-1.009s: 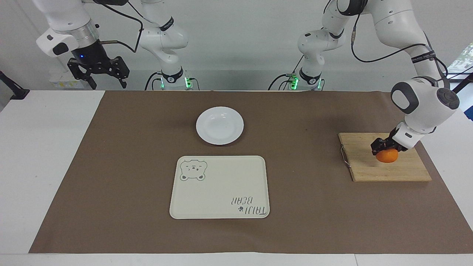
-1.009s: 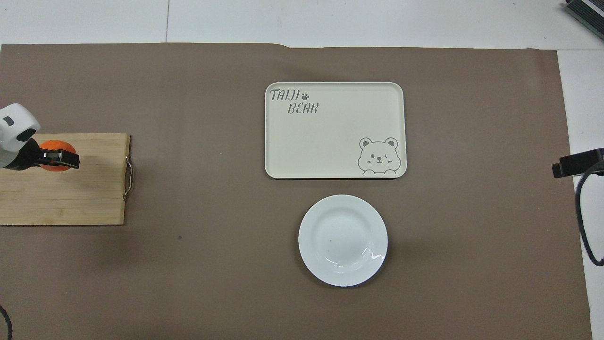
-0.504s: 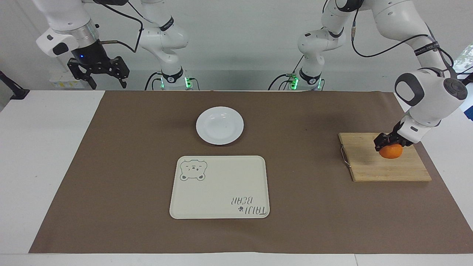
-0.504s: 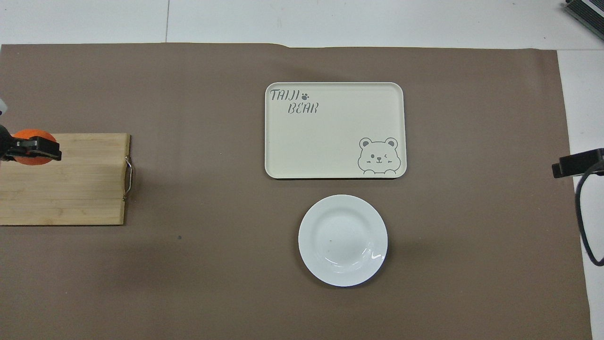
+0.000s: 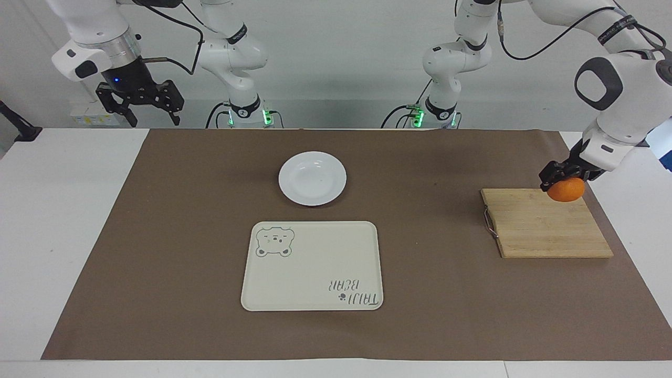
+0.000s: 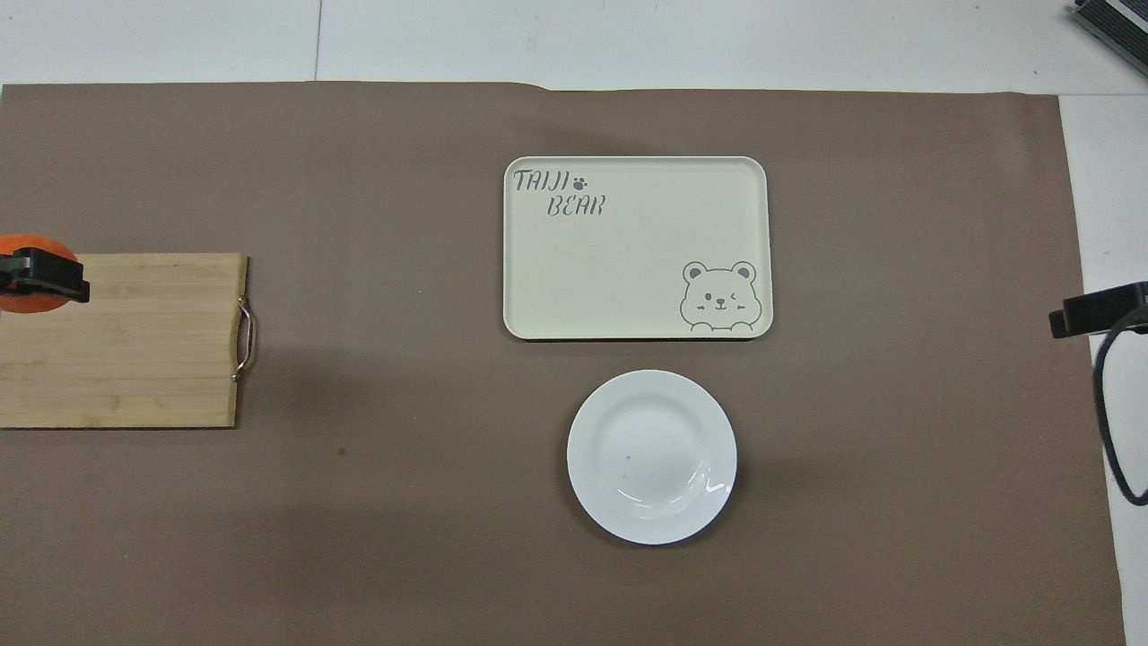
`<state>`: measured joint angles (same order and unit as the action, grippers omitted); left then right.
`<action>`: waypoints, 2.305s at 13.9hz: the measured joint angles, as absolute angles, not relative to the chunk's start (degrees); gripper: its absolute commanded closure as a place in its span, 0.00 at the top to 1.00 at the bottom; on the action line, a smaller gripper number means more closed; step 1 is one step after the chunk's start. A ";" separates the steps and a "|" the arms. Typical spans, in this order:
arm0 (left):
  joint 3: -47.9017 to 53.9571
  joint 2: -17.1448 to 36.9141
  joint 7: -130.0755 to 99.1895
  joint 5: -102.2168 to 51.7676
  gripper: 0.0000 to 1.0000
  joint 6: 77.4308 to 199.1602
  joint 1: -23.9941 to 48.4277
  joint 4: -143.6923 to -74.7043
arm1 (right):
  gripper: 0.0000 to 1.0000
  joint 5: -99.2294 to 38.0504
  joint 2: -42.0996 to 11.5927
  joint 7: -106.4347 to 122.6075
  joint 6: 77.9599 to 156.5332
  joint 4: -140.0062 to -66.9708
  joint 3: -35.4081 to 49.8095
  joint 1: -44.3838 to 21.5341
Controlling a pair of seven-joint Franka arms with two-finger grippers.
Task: Place orange and plate with both arms
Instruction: 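Carry the orange over the white plate and lower it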
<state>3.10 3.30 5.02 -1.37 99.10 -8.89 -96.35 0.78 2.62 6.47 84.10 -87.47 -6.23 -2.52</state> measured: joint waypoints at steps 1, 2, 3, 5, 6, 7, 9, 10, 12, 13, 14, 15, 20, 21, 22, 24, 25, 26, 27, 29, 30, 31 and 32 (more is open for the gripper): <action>3.16 3.29 4.60 -1.36 0.00 98.99 -7.68 -96.24 | 1.00 0.78 2.63 6.47 84.10 -87.47 -6.23 -2.52; 3.24 3.34 3.90 -1.35 0.00 98.95 -6.49 -96.24 | 1.00 0.78 2.63 6.47 84.10 -87.47 -6.23 -2.52; 3.33 3.37 2.81 -1.35 0.00 98.92 -5.24 -96.25 | 1.00 0.78 2.63 6.47 84.10 -87.47 -6.23 -2.52; 3.48 3.41 -0.51 -1.34 0.00 98.87 -2.24 -96.24 | 1.00 0.78 2.63 6.47 84.10 -87.47 -6.23 -2.52; 3.57 3.41 -2.79 -1.34 0.00 98.85 -0.45 -96.25 | 1.00 0.78 2.63 6.47 84.10 -87.47 -6.23 -2.52; 3.65 3.41 -5.27 -1.34 0.00 98.82 1.47 -96.25 | 1.00 0.78 2.63 6.47 84.10 -87.47 -6.23 -2.52; 3.76 3.40 -10.28 -1.33 0.00 98.80 5.74 -96.25 | 1.00 0.78 2.63 6.47 84.10 -87.47 -6.23 -2.52; 3.88 3.38 -12.80 -1.34 0.00 98.82 7.83 -96.26 | 1.00 0.78 2.63 6.47 84.10 -87.47 -6.23 -2.52; 4.04 3.34 -18.31 -1.34 0.00 99.04 12.31 -96.29 | 1.00 0.78 2.63 6.47 84.10 -87.47 -6.23 -2.52; 4.10 3.38 -21.14 -1.34 0.00 99.27 14.58 -96.35 | 1.00 0.78 2.63 6.47 84.10 -87.47 -6.23 -2.52; 4.17 3.46 -23.93 -1.36 0.00 99.74 16.91 -96.50 | 1.00 0.78 2.63 6.47 84.10 -87.47 -6.23 -2.52; 4.20 3.65 -26.55 -1.39 0.00 100.71 19.15 -96.74 | 1.00 0.78 2.63 6.47 84.10 -87.47 -6.23 -2.52; 4.42 7.68 -40.13 -1.76 0.00 109.04 30.95 -99.55 | 1.00 0.78 2.63 6.47 83.78 -87.47 -6.23 -2.52; 4.48 9.36 -43.37 -1.80 0.00 111.86 33.54 -99.99 | 1.00 0.78 2.63 6.47 83.77 -87.47 -6.23 -2.52; 4.52 10.88 -45.95 -2.01 0.00 114.67 35.89 -100.49 | 1.00 0.78 2.63 6.47 83.77 -87.47 -6.23 -2.52; 4.51 12.92 -49.86 -2.73 0.00 119.85 40.15 -101.98 | 1.00 0.78 2.63 6.47 83.79 -87.47 -6.20 -2.58; 4.51 13.56 -51.71 -2.81 0.00 122.08 42.06 -102.82 | 1.00 0.78 2.63 6.47 84.01 -87.49 -6.17 -2.65; 4.50 13.99 -53.05 -2.85 0.00 123.68 43.60 -103.59 | 1.00 0.78 2.63 6.47 84.64 -87.60 -6.11 -2.66; 4.48 14.39 -54.24 -2.91 0.00 124.81 44.92 -104.31 | 1.00 0.78 2.63 6.47 85.56 -87.88 -6.08 -2.66; 4.43 15.58 -56.55 -2.95 0.00 126.78 47.29 -105.37 | 1.00 0.78 2.64 6.47 86.54 -88.43 -6.07 -2.66; 4.43 16.59 -57.67 -2.95 0.00 127.84 48.30 -105.63 | 1.00 0.78 2.65 6.47 86.57 -88.63 -6.07 -2.65; 4.40 17.88 -58.80 -2.95 0.00 129.27 49.02 -105.80 | 1.00 0.78 2.68 6.47 86.58 -88.85 -6.07 -2.65; 4.44 19.25 -59.65 -2.95 0.00 130.85 49.67 -105.93 | 1.00 0.78 2.71 6.47 86.63 -89.06 -6.08 -2.65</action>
